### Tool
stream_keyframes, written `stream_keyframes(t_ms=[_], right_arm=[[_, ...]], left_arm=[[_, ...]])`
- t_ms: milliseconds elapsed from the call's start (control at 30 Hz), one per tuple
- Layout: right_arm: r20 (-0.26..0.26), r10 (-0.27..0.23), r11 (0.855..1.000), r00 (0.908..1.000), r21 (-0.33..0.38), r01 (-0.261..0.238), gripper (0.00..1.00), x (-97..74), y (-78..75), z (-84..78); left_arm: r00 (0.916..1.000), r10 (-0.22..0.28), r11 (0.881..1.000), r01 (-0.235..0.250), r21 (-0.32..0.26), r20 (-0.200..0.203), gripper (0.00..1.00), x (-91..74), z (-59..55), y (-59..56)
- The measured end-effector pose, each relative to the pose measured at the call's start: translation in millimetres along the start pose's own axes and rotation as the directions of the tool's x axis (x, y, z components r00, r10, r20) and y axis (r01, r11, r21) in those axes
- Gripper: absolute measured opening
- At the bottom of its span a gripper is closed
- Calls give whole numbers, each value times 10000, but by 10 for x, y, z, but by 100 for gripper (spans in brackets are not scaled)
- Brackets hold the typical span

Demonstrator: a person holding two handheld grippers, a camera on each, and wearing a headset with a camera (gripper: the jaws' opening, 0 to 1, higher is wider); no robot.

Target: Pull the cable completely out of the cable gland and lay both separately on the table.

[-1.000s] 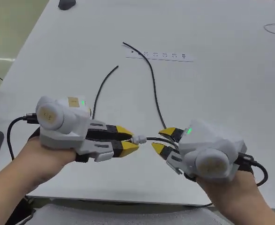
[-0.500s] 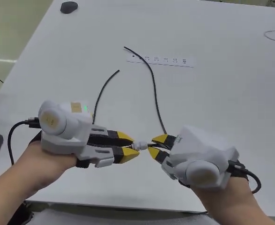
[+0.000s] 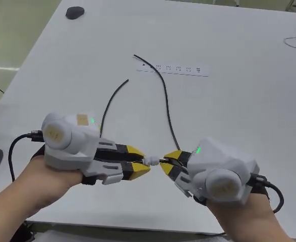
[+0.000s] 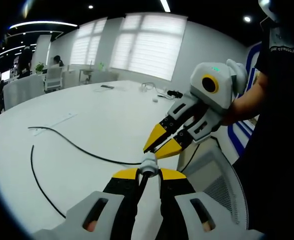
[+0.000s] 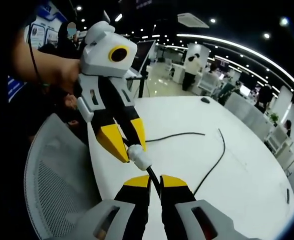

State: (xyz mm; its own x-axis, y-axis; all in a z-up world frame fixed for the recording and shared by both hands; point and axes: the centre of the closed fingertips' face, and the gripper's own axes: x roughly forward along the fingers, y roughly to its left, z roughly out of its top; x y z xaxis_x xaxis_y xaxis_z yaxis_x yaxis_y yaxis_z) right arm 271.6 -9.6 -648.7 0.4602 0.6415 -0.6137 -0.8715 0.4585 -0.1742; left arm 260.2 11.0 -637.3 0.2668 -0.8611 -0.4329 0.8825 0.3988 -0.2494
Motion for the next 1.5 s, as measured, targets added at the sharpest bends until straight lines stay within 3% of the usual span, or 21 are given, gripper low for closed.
stream_keyframes(t_ms=[467, 733, 967, 1267, 1467, 1500], right_arm=[[130, -101, 9953, 9999, 966, 88, 1, 3, -34, -95], [-100, -298, 9860, 9995, 1640, 310, 0, 12, -130, -268], [-386, -254, 9566, 9989, 2894, 355, 0, 32, -192, -472], [-746, -326, 9271, 9967, 3703, 580, 0, 55, -233, -666], [-931, -310, 9080, 9952, 4136, 670, 0, 68, -222, -707], [-954, -295, 9107, 9950, 4077, 661, 0, 61, -220, -704]], left_arm=[[10000, 66, 10000, -66, 25, 40, 15, -12, 7, 10], [9999, 160, 9999, -159, -35, 66, 15, -39, 1, 49], [9997, 224, 9997, -223, -107, 88, 15, -34, -5, 62], [9998, 186, 9997, -186, -145, 28, 15, -6, -29, 63], [9998, 162, 9998, -163, -128, -95, 15, 39, -51, 44], [9998, 153, 9998, -155, -136, -97, 15, 40, -54, 42]])
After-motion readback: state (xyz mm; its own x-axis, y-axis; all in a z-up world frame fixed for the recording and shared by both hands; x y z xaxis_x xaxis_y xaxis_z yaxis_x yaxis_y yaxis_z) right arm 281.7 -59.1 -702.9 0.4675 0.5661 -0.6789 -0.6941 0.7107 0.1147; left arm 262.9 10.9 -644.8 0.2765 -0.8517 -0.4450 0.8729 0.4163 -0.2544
